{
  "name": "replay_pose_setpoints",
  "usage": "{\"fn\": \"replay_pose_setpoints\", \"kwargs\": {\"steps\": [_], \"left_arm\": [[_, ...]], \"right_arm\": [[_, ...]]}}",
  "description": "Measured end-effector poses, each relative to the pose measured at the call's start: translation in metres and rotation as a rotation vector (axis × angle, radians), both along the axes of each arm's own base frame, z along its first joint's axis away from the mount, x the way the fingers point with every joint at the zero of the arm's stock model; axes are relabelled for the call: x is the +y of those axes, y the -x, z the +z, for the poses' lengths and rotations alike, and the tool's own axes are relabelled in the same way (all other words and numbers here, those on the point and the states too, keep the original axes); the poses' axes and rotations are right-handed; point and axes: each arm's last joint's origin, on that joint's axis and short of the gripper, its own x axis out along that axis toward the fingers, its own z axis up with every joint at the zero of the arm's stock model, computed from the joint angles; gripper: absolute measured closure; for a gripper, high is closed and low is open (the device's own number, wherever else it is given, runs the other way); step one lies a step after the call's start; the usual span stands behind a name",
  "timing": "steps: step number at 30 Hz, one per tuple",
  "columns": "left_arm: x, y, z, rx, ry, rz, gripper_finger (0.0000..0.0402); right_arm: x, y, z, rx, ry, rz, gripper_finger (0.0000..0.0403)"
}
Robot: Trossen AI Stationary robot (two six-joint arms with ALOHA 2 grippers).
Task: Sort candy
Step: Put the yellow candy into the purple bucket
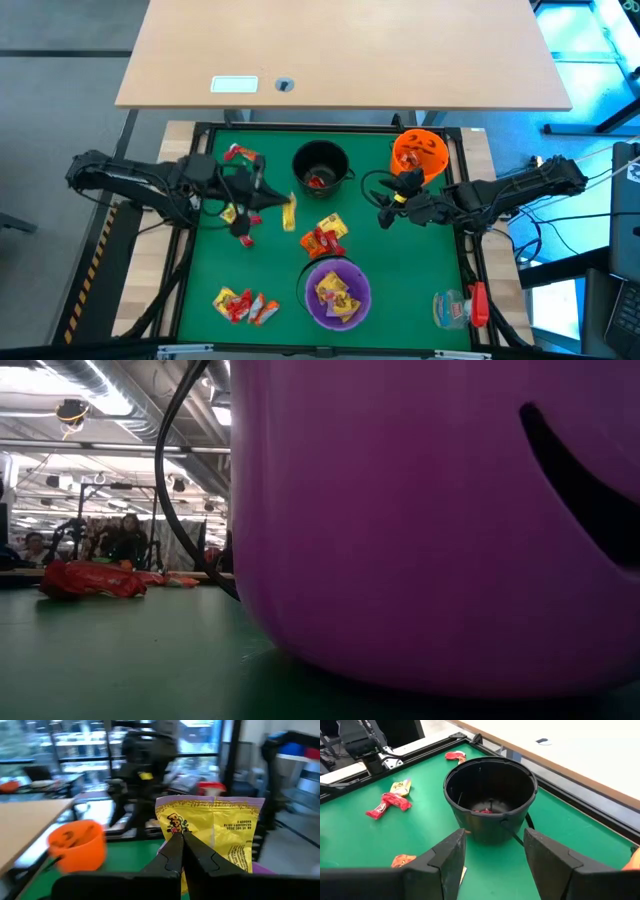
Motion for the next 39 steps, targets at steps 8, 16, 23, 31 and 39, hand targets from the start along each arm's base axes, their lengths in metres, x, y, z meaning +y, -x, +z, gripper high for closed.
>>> {"fn": "replay_pose_setpoints", "kwargs": {"steps": [8,16,23,31,39], "left_arm": [[-0.019,-0.022,-0.016,0.032,-0.082,-0.117,0.0401],[-0.037,-0.041,-0.033,0.07,-0.086,-0.194,0.0401],[-0.048,-0.046,-0.037,0.056,-0.089,-0.231,0.0401],[-0.049,-0.045,-0.037,0.055,-0.089,-0.236,0.0401],[-0.049,-0.045,-0.037,0.053,-0.09,-0.236,0.0401]], "right_arm": [[0.0,0.0,0.0,-0.002,0.006,-0.009,0.0205],[0.0,0.0,0.0,-0.003,0.005,-0.009,0.0205],[0.0,0.0,0.0,-0.002,0.001,-0.005,0.0205],[0.0,0.0,0.0,-0.002,0.0,-0.004,0.0205],[0.0,0.0,0.0,-0.002,0.0,-0.004,0.0205]]}}
